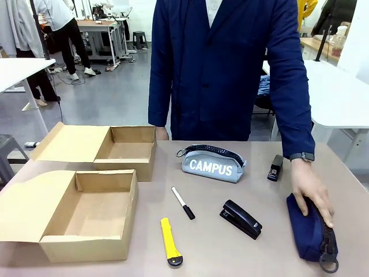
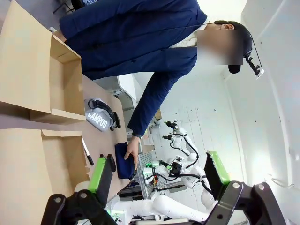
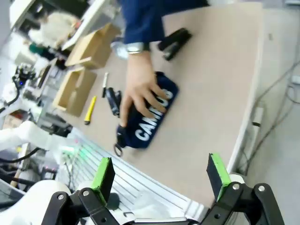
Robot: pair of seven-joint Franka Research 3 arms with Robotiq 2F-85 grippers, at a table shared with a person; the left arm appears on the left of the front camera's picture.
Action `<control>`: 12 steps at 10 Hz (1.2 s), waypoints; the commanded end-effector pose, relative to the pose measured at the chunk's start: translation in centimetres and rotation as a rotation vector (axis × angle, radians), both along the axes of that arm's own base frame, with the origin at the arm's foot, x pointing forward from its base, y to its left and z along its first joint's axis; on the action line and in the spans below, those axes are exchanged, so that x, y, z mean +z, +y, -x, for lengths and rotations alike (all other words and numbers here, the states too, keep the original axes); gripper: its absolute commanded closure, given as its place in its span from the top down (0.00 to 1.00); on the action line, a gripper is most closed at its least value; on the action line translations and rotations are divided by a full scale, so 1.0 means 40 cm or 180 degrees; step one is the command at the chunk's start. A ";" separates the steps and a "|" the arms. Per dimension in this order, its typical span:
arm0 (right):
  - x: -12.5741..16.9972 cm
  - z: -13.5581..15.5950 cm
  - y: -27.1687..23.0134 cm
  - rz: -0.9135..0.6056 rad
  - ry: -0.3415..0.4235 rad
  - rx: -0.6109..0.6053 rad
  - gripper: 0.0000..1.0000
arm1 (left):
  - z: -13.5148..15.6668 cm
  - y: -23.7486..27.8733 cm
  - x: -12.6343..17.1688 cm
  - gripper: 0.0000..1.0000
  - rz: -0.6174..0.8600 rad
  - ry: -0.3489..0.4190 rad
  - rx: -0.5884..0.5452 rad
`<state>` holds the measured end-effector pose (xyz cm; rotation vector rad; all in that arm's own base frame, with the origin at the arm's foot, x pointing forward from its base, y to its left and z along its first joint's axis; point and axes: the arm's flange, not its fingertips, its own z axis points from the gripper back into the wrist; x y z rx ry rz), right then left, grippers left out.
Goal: Place items inside the box.
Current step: Pick up a Pencil pouch or Stapler and place it inside the Mailer Box closest to the robot.
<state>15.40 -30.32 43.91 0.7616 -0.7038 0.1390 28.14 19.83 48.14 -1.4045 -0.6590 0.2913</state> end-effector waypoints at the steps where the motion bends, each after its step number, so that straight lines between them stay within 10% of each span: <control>1: 0.005 -0.076 0.001 0.0052 -0.0065 0.0043 1.00 | 0.004 0.000 0.006 1.00 0.0004 -0.0045 -0.0022; 7: 0.001 -0.020 0.010 0.0181 0.0007 0.0095 1.00 | 0.004 0.000 0.006 1.00 0.0004 -0.0045 -0.0022; 12: -0.002 -0.269 0.432 0.1685 -0.1039 0.2297 1.00 | 0.004 0.000 0.006 1.00 0.0004 -0.0045 -0.0022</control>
